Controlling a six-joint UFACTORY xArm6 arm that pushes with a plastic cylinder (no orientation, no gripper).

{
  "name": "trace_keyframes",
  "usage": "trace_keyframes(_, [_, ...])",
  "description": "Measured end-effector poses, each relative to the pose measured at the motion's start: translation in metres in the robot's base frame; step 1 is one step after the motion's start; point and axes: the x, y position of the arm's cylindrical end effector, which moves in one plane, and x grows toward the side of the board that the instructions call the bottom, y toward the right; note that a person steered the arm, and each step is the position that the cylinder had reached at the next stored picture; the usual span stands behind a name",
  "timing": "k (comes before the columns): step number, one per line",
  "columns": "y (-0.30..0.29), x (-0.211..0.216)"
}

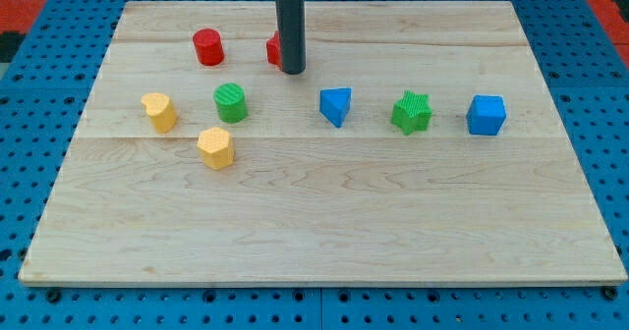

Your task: Push the red star in between the yellow heart and the red circle

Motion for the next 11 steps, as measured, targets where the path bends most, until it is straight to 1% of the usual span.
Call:
trace_keyframes(1, [0.030, -0.006])
trace_keyframes(2, [0.035, -0.023])
trace_keyframes(3, [0.016, -0.056])
trace_keyframes(4, [-0.073, -0.047])
trace_keyframes(5, [-0.096, -0.039])
trace_keyframes(6, [-0.084, -0.044])
trace_keyframes(7, [-0.029, -0.065])
trace_keyframes(8, [-0.028, -0.043])
trace_keyframes(9, [-0.094, -0.007])
trace_keyframes(10, [-0.105, 0.004])
trace_keyframes(11, [-0.111, 0.005])
